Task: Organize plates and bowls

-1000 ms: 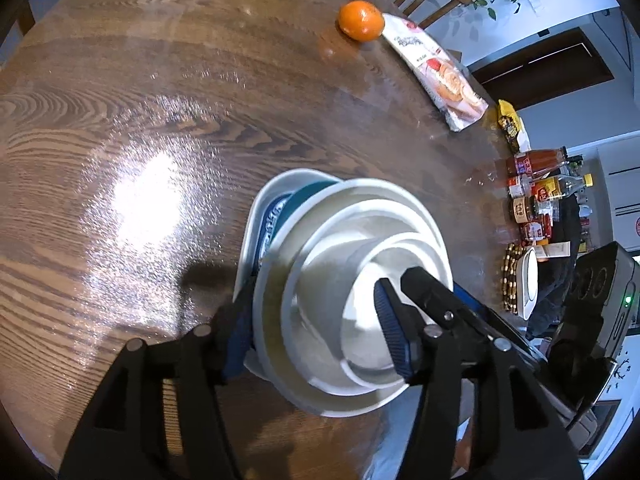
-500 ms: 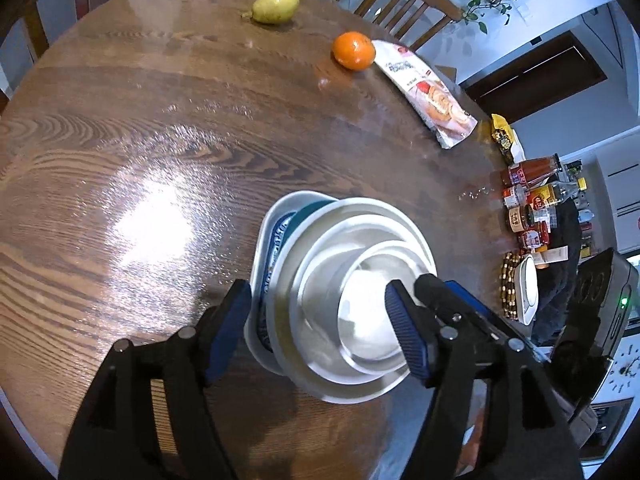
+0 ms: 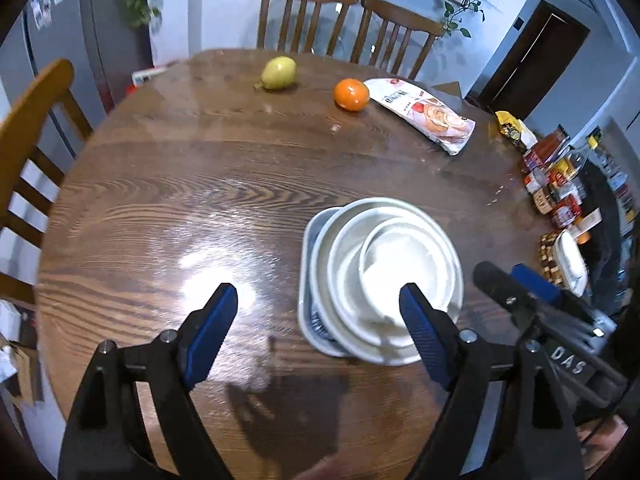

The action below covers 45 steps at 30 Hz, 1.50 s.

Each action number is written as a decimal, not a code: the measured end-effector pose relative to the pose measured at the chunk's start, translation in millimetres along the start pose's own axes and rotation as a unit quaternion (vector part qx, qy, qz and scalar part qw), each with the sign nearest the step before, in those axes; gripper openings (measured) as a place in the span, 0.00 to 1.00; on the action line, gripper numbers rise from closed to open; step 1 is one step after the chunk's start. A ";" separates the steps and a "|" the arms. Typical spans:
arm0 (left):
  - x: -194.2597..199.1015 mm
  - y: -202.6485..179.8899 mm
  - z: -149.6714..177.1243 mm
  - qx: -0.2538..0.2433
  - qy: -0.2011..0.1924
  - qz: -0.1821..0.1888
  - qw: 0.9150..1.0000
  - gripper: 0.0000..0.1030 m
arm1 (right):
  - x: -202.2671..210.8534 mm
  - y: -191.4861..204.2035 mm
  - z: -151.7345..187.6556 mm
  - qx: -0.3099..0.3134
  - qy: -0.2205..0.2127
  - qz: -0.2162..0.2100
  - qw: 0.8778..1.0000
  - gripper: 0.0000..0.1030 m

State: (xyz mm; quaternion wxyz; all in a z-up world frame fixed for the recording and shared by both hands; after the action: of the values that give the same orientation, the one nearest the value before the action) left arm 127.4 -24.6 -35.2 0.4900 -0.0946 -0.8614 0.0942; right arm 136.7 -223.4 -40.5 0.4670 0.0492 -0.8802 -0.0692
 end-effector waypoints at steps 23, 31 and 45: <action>-0.3 5.9 90.9 0.038 0.043 -0.023 0.998 0.86 | 28.0 -0.7 87.1 0.050 -0.036 0.044 0.997 0.72; -11.5 -4.1 106.9 0.007 0.078 -0.040 0.996 0.88 | 23.6 -5.2 102.4 0.042 -0.020 0.041 0.998 0.72; -6.4 -7.6 105.7 0.000 0.061 -0.060 0.996 0.89 | 21.6 -6.9 109.4 0.036 -0.008 0.041 0.999 0.72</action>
State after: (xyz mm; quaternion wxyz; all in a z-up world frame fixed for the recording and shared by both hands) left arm 39.0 -40.9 -91.6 0.5466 -0.0483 -0.8339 0.0592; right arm 34.1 -225.1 -84.6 0.4603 0.0296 -0.8871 -0.0191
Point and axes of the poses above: each gripper's, at about its wrist camera, not at the fingertips, and x roughly against the way its jaws point, y to its left, z to its underside, the point moved 1 cm from there along -x, roughly the way its jaws point, and after that the axes turned 4 degrees about z, right-handed, at the moved point
